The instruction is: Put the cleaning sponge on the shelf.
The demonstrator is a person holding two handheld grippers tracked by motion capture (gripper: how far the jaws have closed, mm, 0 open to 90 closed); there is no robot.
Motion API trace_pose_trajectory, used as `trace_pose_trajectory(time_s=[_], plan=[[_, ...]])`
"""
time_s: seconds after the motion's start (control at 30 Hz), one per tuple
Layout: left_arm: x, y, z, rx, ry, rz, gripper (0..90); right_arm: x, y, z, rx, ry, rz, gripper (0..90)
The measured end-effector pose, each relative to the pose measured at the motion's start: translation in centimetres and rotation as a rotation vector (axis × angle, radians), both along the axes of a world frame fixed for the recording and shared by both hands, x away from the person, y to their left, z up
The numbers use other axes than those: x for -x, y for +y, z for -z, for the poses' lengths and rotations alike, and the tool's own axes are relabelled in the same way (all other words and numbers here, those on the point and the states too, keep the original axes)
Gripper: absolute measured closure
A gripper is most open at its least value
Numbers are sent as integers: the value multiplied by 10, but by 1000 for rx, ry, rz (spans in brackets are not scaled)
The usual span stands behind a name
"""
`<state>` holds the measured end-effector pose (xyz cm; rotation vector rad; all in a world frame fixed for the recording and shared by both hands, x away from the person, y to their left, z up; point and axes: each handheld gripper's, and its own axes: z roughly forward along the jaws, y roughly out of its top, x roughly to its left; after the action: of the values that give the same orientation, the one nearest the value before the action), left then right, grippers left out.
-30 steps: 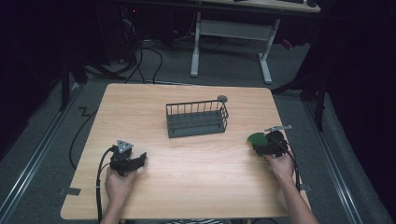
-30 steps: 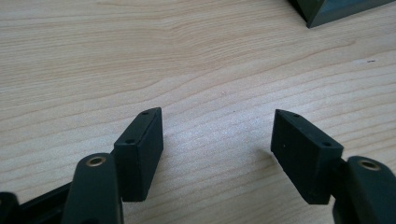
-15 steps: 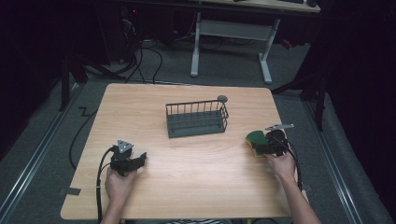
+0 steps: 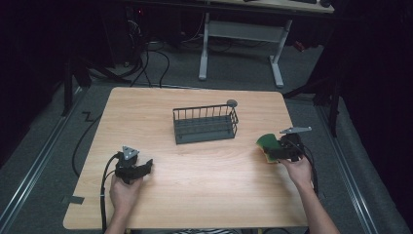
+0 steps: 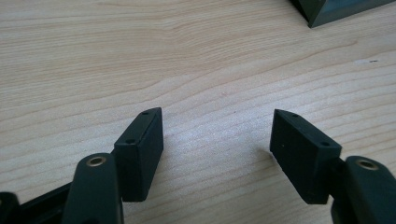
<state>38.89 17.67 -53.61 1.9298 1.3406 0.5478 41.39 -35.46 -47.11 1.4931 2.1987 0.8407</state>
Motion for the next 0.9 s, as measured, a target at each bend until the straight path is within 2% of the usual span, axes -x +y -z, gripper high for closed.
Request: trace_pose_trajectory(time_s=[0.07,0.17,0.2,0.4,0.6,0.7,0.73,0.83,0.9], plan=[[0,0,0,0,0,0,353,0,0,-4,-3,0,-11,302],[0,0,0,-1,0,0,354,2,0,-9,-15,-26,-22,302],[0,0,0,-1,0,0,353,2,0,-11,-19,-19,-24,301],[0,0,0,0,0,0,353,0,0,-24,-20,-40,-55,301],[0,0,0,0,0,0,352,-4,5,-39,-17,-39,-86,301],[0,0,0,1,0,-1,353,-5,9,-47,-12,-57,-101,301],[0,0,0,1,0,0,352,-6,9,-50,-23,-53,-105,301],[0,0,0,1,0,-1,352,-9,13,-57,-10,-62,-120,302],[0,0,0,2,0,0,352,-12,15,-62,-14,-46,-126,302]])
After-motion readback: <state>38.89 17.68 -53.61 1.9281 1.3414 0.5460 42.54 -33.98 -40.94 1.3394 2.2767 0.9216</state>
